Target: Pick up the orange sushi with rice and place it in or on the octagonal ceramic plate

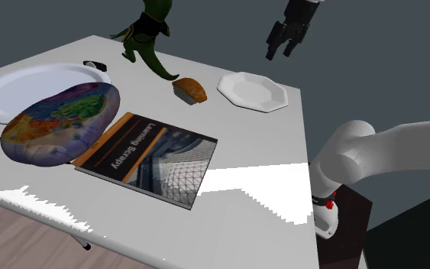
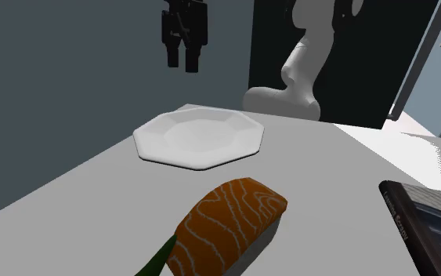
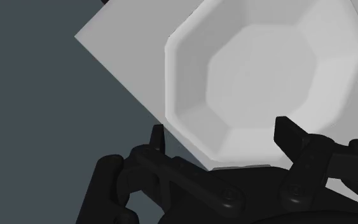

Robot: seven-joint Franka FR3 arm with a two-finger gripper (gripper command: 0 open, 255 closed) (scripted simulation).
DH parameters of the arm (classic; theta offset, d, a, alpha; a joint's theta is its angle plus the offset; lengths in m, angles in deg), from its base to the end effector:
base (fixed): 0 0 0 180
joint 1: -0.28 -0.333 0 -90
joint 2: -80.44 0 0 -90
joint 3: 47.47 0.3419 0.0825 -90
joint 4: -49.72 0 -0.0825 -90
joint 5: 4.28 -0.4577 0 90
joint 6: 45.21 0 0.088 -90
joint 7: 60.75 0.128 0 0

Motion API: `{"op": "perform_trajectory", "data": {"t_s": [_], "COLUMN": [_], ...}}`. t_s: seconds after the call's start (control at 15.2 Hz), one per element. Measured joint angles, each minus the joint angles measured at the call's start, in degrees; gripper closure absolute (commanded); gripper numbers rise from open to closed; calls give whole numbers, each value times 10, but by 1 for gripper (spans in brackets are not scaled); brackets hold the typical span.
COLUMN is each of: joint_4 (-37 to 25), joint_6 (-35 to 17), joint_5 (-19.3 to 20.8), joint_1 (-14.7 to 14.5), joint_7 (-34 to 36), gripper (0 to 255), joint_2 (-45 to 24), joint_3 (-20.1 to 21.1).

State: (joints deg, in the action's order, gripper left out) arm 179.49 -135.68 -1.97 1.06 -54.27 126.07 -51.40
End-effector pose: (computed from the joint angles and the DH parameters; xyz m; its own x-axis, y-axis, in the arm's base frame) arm 0.3602 -0.0425 0.6414 0.9781 -0.1784 0.1073 -0.1772 -0.9840 -0.0211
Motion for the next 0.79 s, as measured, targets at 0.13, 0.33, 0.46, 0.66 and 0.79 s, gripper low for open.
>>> {"op": "perform_trajectory", "data": {"t_s": [0.13, 0.33, 0.46, 0.66, 0.79], "joint_4": [0, -6, -17, -38, -54], "joint_6": [-3, -16, -21, -36, -42], "joint_5": [-3, -21, -34, -50, -59], "joint_1": [-2, -11, -18, -27, -33], "joint_7": [6, 37, 63, 99, 124], "gripper": [0, 0, 0, 0, 0], "joint_2": [-4, -29, -50, -93, -118], "joint_3": [5, 34, 57, 89, 110]}}
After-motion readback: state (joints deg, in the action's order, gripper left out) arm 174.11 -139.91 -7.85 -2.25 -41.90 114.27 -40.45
